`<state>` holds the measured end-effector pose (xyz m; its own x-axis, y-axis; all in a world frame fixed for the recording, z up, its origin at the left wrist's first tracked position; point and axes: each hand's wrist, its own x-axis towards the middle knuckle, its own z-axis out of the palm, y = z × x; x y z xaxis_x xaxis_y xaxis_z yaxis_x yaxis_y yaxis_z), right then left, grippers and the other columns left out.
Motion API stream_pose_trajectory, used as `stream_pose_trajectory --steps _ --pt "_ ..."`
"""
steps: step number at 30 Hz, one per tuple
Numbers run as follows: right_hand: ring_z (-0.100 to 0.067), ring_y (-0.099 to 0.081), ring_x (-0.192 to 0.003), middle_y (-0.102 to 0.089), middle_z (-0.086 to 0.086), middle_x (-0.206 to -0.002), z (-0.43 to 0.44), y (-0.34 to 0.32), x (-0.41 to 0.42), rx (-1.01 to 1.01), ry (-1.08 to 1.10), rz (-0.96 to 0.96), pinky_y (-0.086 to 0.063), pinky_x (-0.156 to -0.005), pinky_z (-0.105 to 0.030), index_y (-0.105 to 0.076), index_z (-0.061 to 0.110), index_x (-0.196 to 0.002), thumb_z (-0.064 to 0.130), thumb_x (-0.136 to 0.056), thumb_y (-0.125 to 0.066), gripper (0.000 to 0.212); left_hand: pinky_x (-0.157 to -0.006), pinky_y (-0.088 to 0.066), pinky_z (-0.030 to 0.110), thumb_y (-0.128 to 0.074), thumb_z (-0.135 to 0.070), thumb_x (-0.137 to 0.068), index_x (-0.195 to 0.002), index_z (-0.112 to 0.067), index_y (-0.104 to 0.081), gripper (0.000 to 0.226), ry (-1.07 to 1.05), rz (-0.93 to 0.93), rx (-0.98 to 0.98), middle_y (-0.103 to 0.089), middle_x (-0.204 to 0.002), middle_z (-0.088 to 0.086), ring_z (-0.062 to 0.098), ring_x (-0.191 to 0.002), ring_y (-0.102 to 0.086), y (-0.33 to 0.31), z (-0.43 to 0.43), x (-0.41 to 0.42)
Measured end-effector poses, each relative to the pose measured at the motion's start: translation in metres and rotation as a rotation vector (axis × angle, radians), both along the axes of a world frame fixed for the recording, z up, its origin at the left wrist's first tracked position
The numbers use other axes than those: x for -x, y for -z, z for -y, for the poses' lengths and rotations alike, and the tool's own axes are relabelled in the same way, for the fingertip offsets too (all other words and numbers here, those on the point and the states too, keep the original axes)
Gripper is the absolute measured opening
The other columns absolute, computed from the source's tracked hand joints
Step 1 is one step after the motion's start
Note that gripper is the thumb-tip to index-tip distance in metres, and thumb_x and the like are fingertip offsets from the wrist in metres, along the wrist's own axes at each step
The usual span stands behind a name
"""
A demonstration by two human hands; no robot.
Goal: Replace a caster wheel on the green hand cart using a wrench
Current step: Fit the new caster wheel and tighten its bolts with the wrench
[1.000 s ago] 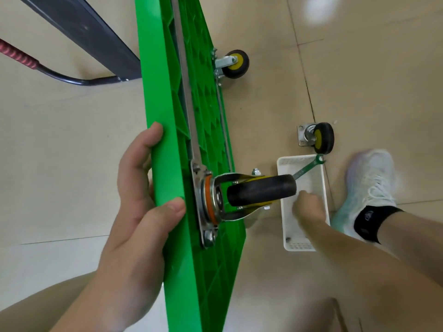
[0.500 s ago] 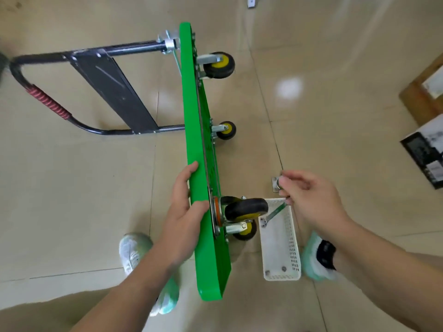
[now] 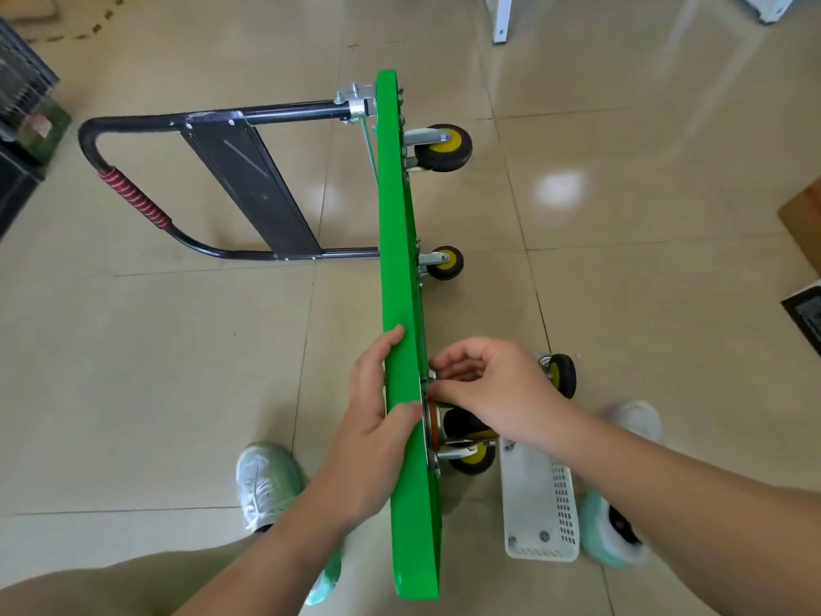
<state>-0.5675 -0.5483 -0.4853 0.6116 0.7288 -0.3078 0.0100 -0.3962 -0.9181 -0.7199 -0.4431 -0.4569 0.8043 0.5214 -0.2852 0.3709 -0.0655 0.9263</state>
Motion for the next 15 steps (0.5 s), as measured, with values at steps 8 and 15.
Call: stream_pose_trajectory --steps 8,15 --pt "-0.012 -0.074 -0.084 -0.078 0.005 -0.086 -0.0033 0.0007 -0.0027 -0.012 -0.041 -0.04 -0.06 -0.088 -0.034 -0.075 0.026 -0.091 0.019 -0.073 -0.09 0.024 -0.11 -0.048 0.041 -0.049 -0.024 -0.082 -0.149 -0.053 -0.031 0.075 0.0 0.007 -0.008 -0.04 -0.153 -0.008 0.011 -0.135 -0.05 0.0035 -0.0011 -0.0011" --pt "0.001 -0.071 -0.082 -0.076 0.016 -0.086 -0.0025 -0.005 -0.0078 0.024 -0.165 0.067 -0.054 -0.079 -0.014 -0.078 0.029 -0.099 0.03 -0.086 -0.079 0.013 -0.105 -0.053 0.048 -0.049 -0.023 -0.083 -0.148 -0.055 -0.032 0.075 0.013 0.011 0.017 -0.04 -0.154 -0.006 0.018 -0.132 -0.053 0.0037 -0.0014 0.0001"
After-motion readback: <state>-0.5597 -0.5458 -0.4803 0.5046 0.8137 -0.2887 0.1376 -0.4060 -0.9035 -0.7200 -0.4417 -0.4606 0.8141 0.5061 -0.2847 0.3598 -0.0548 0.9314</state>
